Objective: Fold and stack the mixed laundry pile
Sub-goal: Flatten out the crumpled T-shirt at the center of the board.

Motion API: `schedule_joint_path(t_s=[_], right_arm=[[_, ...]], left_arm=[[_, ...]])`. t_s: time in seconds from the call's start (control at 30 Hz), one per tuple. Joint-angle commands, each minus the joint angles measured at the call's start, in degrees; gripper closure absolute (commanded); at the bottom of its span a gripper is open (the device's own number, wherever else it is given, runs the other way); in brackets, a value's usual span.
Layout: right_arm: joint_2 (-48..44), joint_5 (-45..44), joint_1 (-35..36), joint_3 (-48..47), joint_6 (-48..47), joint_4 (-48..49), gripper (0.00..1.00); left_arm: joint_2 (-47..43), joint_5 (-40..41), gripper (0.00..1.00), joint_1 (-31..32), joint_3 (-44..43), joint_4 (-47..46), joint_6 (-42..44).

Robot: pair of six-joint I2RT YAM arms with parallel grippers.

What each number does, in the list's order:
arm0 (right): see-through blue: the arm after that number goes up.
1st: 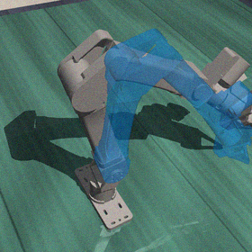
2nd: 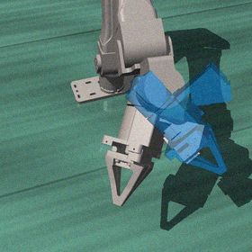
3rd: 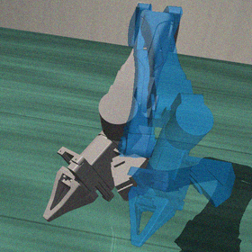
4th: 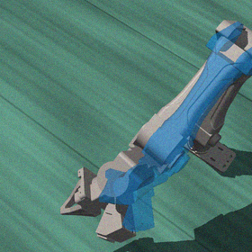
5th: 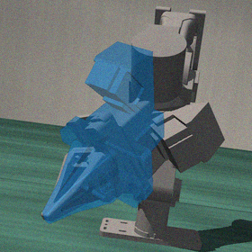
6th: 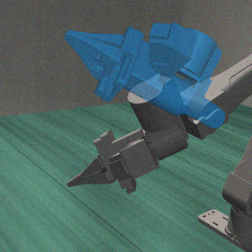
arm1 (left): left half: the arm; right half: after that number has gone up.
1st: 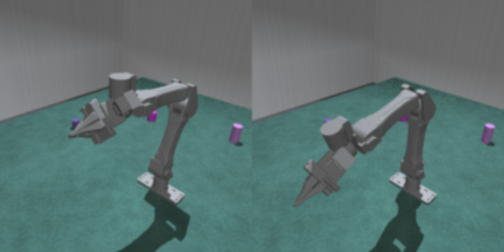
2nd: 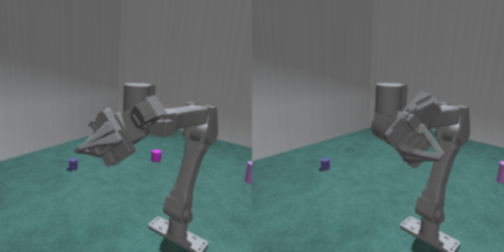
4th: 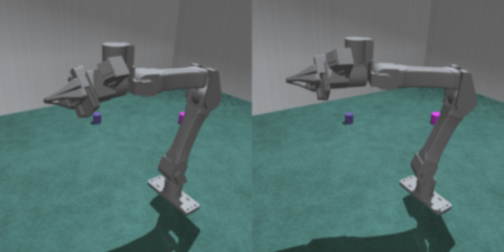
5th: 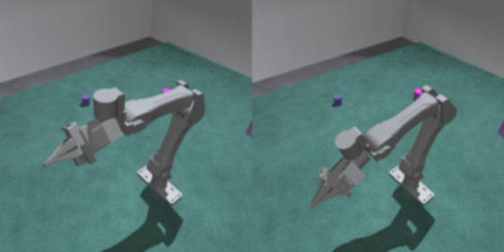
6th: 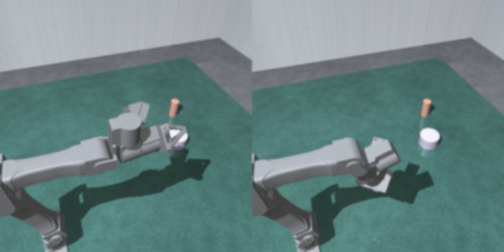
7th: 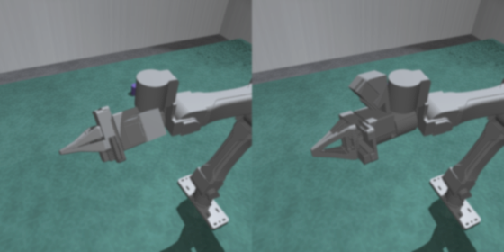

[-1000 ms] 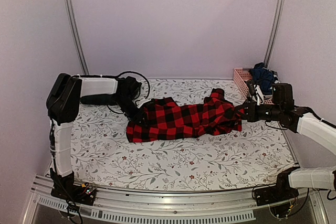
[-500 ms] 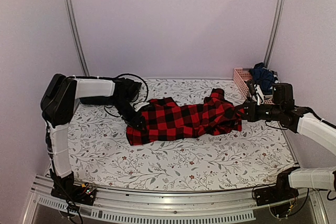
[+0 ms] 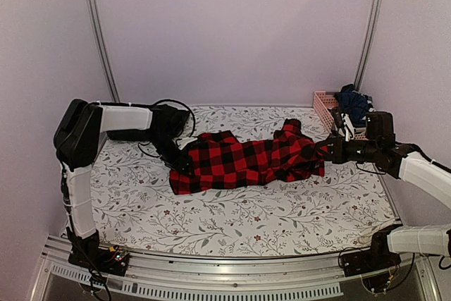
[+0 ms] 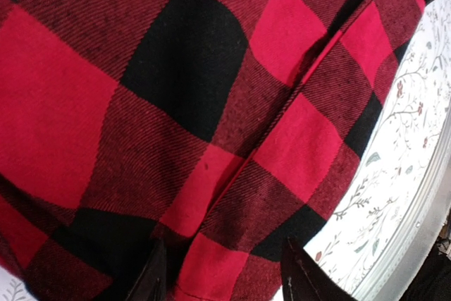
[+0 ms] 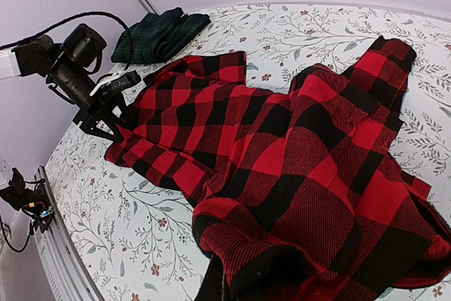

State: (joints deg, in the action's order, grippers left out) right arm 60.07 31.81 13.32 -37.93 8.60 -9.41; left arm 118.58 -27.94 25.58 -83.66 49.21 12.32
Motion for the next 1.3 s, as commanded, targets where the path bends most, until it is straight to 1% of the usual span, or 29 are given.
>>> schedule_joint_path(t_s=[0.0,0.1,0.13,0.3,0.37,0.47,0.57,0.67,0.73,0.87,0.93,0.97,1.0,1.03,1.07,1.2,1.27], right_arm=[[-1.1,0.1,-0.3,-0.2,0.0,0.7,1.0],[-1.2,0.0,-0.3,-0.2,-0.1,0.5,1.0],[-1.3,0.0,-0.3,-0.2,-0.2,0.5,1.0],[-1.4,-0.2,-0.3,-0.1,-0.3,0.3,1.0],[-1.4,-0.2,-0.3,-0.1,-0.2,0.3,1.0],[-1.4,-0.1,-0.3,-0.2,-0.2,0.4,1.0],[-1.5,-0.2,-0.3,-0.2,-0.3,0.2,1.0],[-1.9,-0.4,-0.3,-0.3,-0.3,0.0,1.0],[-2.3,-0.5,-0.3,-0.3,-0.3,-0.2,1.0],[-2.5,-0.7,-0.3,-0.5,-0.4,-0.6,1.0],[-2.5,-1.0,-0.3,-0.5,-0.5,-0.7,1.0],[-2.6,-1.1,-0.3,-0.6,-0.6,-0.8,1.0],[-2.6,-1.1,-0.3,-0.6,-0.5,-0.8,1.0],[-2.6,-1.1,-0.2,-0.6,-0.5,-0.8,1.0],[-2.6,-1.1,-0.3,-0.7,-0.5,-0.8,1.0],[-2.5,-1.2,-0.3,-1.1,-0.7,-0.9,1.0],[-2.5,-1.7,-0.3,-1.8,-0.6,-1.0,1.0]], left_arm=[[0.7,0.2,0.45,-0.2,0.7,-0.6,-0.6],[1.4,1.2,0.45,-0.3,0.7,-0.4,-0.8],[1.6,0.8,0.47,-0.2,0.6,-0.3,-0.9],[0.1,-3.5,0.64,1.1,0.7,0.4,0.3],[-0.9,-5.1,0.69,1.8,1.2,0.4,1.2],[-2.0,-5.4,0.79,1.9,1.6,0.3,1.5],[-2.4,-4.5,0.79,1.8,1.7,0.2,1.3],[-2.5,-1.3,0.73,1.3,2.3,-0.4,0.3],[-2.2,1.3,0.7,0.8,2.6,-0.7,-0.5],[-1.9,2.8,0.7,0.2,2.4,-0.5,-1.0],[-1.9,2.6,0.74,0.2,2.7,-0.5,-1.0],[-1.8,2.6,0.78,0.2,2.9,-0.5,-1.0],[-1.9,2.5,0.85,0.2,3.0,-0.5,-1.0],[-2.1,2.3,0.95,0.2,3.1,-0.6,-1.0],[-2.4,2.1,1.0,0.2,3.2,-0.6,-1.0],[-5.5,1.8,1.0,-0.3,2.6,-0.6,-1.1],[-9.0,2.2,1.0,-1.5,2.0,-1.4,-1.8]])
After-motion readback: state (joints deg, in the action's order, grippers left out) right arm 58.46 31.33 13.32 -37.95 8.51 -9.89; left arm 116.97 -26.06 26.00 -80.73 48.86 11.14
